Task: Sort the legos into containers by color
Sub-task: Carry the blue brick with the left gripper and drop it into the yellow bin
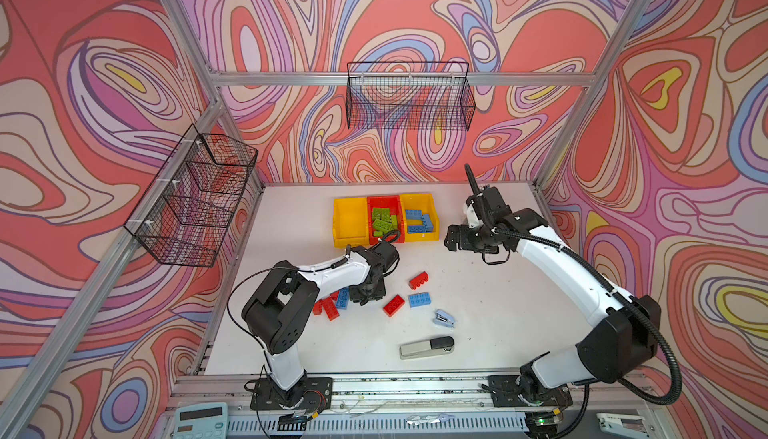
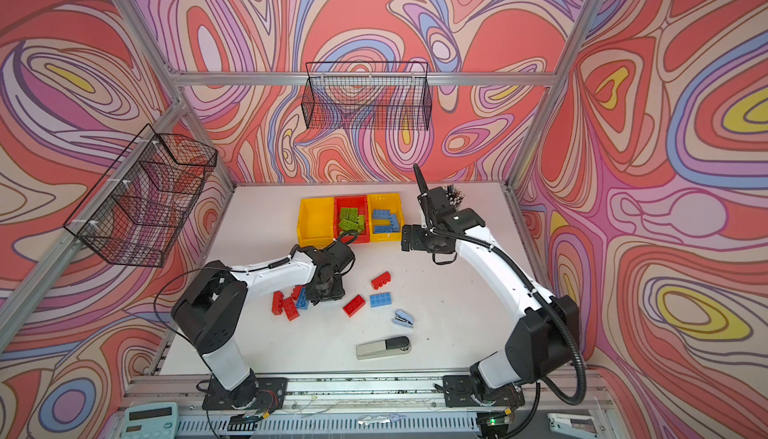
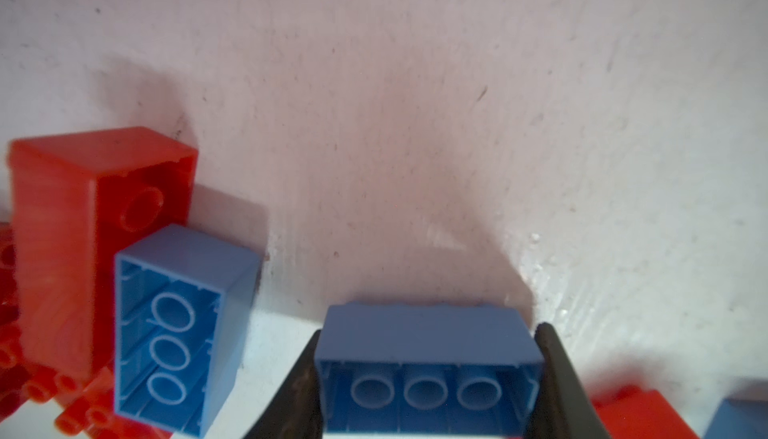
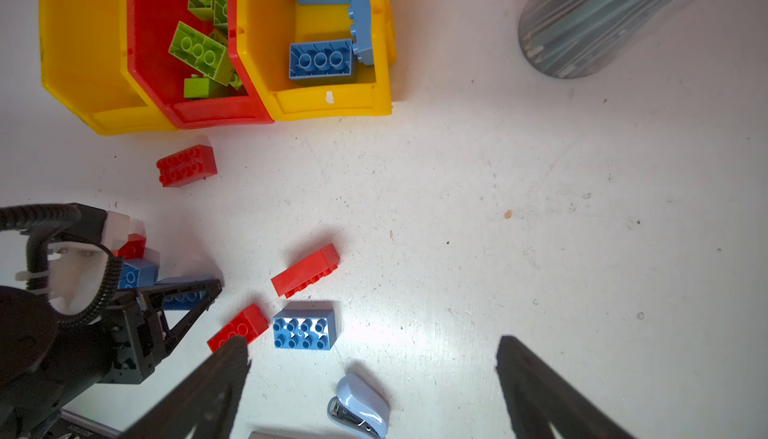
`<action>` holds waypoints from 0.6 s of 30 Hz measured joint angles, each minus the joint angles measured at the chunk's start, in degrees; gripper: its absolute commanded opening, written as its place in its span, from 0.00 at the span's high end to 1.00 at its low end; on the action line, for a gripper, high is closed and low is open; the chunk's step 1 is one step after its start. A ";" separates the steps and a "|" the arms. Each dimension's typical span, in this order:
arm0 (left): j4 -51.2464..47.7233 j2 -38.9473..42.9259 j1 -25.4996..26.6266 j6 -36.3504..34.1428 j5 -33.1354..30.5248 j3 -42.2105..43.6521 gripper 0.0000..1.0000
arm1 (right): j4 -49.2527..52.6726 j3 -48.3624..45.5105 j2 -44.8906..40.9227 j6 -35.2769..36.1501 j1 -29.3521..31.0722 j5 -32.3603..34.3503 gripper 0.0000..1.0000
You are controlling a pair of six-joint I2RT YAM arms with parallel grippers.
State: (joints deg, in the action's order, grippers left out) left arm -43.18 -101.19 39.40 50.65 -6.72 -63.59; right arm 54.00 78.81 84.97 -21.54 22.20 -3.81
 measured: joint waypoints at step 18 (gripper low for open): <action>-15.50 -22.93 1.27 -7.50 -2.95 -52.28 0.63 | -0.24 -5.64 -10.38 -2.23 -2.05 2.01 0.02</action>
State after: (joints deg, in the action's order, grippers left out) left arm -58.67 -124.11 40.66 43.16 -9.67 -115.87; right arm 53.76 73.17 74.59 -23.77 20.14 -1.80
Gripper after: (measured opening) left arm 0.411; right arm 0.983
